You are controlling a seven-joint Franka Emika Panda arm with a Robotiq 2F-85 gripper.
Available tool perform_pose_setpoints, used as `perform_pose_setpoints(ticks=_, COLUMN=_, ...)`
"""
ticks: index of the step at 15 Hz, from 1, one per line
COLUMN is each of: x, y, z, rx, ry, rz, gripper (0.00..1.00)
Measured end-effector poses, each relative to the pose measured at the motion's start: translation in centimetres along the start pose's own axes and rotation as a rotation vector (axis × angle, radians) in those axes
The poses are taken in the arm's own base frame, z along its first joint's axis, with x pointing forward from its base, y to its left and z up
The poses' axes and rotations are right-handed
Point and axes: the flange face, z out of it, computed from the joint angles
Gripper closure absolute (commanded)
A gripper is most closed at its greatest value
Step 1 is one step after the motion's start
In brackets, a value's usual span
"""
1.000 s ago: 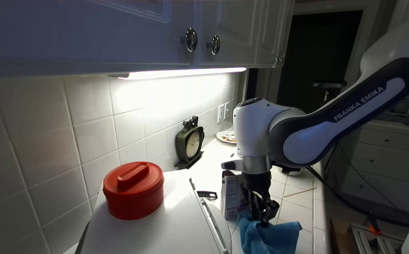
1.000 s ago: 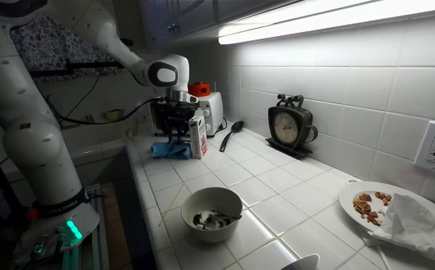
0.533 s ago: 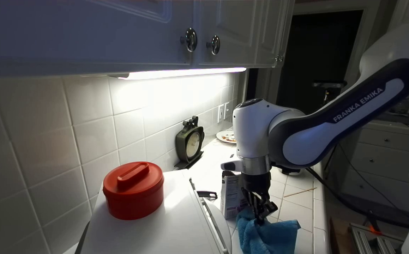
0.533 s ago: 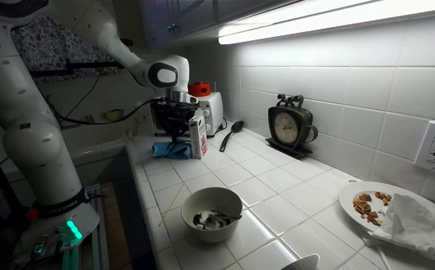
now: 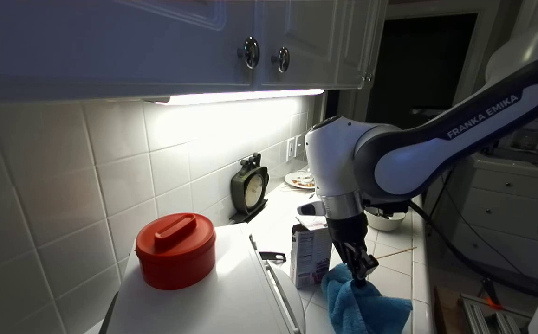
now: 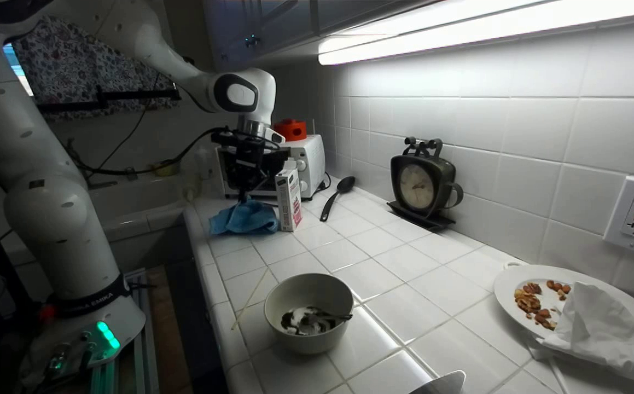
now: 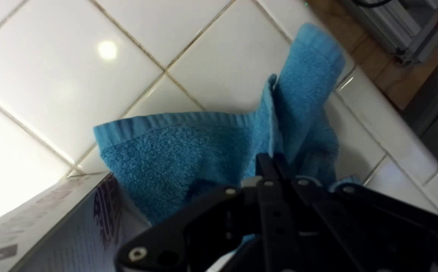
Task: Move the blue cloth closer to the wall
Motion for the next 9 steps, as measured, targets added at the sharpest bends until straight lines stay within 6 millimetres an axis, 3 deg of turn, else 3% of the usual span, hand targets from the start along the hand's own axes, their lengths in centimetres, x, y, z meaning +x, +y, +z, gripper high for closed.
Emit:
perform_pose_setpoints(ticks=5, x=-4.1, y=-1.2, z=-5.9, rx=0.004, ry=0.01, rz=0.103, gripper=0.97)
perform_pose_setpoints(ticks=9, x=-7.5, y=-0.6, z=-9.5, rx=0.007, ry=0.061, rz=0.178, gripper=0.97)
